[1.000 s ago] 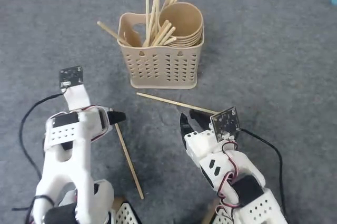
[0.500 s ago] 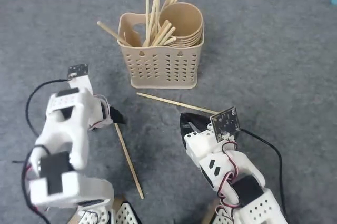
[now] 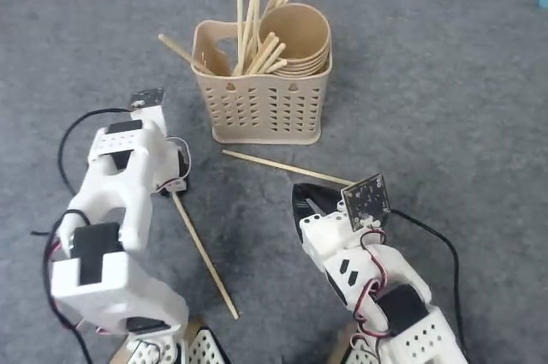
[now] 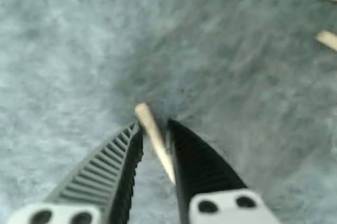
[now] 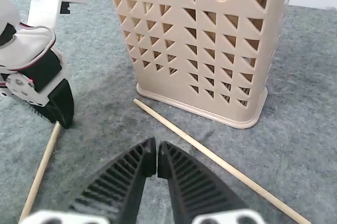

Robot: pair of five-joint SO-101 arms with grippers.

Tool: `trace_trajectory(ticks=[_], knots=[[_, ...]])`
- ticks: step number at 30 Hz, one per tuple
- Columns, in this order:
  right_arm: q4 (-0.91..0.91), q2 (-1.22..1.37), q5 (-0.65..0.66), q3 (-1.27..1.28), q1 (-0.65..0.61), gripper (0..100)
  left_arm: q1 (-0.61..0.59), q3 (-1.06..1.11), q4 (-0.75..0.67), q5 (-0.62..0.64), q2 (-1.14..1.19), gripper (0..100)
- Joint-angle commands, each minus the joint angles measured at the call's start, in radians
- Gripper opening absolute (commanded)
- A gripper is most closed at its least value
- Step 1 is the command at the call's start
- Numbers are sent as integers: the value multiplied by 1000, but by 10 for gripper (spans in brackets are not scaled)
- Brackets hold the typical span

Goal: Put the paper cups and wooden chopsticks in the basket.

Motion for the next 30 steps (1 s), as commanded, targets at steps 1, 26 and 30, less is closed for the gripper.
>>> trace_trajectory(ticks=[1, 26, 30], knots=[[-8, 5, -12, 20, 10, 34, -17, -12, -5, 9, 29, 17], [-35, 12, -5, 20, 90, 35, -106, -168, 72, 15, -404, 13], [-36, 12, -5, 20, 91, 35, -106, -168, 40, 15, -575, 13]])
